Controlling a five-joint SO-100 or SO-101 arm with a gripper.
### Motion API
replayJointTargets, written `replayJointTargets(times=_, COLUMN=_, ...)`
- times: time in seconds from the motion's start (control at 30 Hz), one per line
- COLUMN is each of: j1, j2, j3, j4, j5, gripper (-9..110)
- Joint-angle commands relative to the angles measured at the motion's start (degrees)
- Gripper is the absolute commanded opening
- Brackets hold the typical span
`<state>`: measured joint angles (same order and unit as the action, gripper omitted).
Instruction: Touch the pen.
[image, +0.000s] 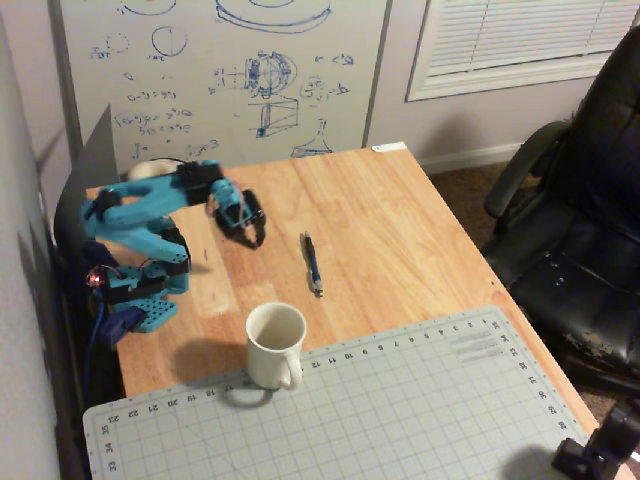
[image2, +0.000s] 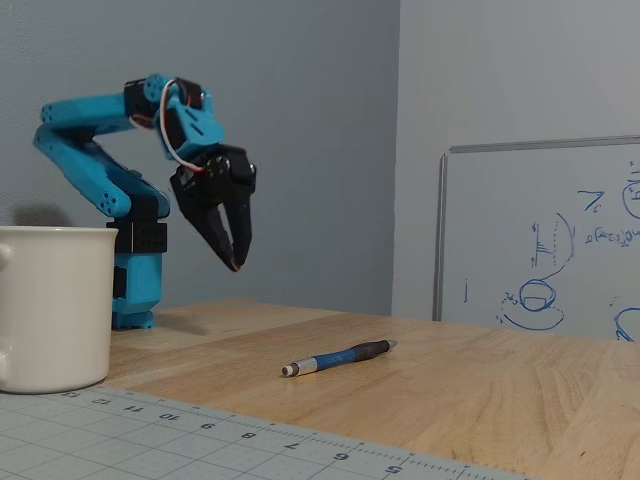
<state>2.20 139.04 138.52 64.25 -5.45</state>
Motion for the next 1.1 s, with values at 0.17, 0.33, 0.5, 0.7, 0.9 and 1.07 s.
replayJointTargets(times=0.17, j1=0.35, j2=-25.05, j3=-26.46, j4=-1.14, j5=-0.35, gripper=1)
replayJointTargets(times=0.33, j1=0.53, j2=-39.46, j3=-39.29, j4=-1.23, j5=-0.44, gripper=1)
replayJointTargets(times=0.5, j1=1.05, j2=-55.20, j3=-53.17, j4=-1.23, j5=-0.44, gripper=1)
replayJointTargets(times=0.7, j1=4.04, j2=-66.97, j3=-59.85, j4=-1.14, j5=-0.44, gripper=1)
replayJointTargets(times=0.9, j1=4.22, j2=-69.17, j3=-59.77, j4=-1.14, j5=-0.44, gripper=1)
replayJointTargets(times=1.07, j1=4.13, j2=-70.22, j3=-59.77, j4=-1.14, j5=-0.44, gripper=1)
